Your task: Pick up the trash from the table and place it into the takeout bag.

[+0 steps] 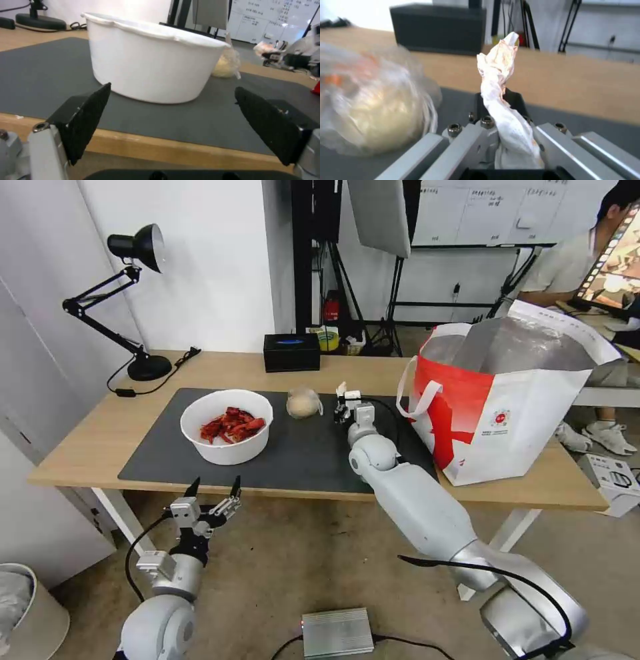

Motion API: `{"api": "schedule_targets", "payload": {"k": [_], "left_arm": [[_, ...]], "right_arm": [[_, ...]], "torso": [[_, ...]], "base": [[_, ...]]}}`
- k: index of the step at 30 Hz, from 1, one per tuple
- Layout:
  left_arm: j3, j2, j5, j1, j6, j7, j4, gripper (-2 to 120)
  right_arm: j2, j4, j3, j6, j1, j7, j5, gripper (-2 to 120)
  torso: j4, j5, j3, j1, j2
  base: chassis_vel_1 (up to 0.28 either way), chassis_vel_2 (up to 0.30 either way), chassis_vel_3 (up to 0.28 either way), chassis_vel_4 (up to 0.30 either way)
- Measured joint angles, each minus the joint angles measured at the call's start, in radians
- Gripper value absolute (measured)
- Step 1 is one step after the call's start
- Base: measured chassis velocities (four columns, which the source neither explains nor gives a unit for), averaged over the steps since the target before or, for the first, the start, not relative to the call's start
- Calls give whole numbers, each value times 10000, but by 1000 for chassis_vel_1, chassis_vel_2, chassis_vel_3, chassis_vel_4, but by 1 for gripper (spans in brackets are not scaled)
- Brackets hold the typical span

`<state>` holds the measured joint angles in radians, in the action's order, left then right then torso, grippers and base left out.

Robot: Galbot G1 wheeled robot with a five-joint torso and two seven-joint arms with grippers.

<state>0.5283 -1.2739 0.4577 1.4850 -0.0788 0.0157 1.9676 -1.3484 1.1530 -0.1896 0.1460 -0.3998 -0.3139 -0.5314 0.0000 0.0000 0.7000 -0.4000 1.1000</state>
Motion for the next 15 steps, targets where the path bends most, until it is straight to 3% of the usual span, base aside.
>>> {"api": "schedule_targets", "payload": {"k": [12, 15], "left_arm": [[122, 373, 246, 38, 16, -4, 136, 100], [123, 416, 247, 82, 32, -4, 216, 100]], "right_arm": [[844, 1543, -147, -1599, -166, 1077, 473, 0], [1264, 2424, -281, -2050, -180, 1098, 566, 0]], "torso": [[0, 1, 0, 0, 0], [1, 1, 0, 0, 0]], "base": [[0, 0, 0, 0], [0, 0, 0, 0]]}}
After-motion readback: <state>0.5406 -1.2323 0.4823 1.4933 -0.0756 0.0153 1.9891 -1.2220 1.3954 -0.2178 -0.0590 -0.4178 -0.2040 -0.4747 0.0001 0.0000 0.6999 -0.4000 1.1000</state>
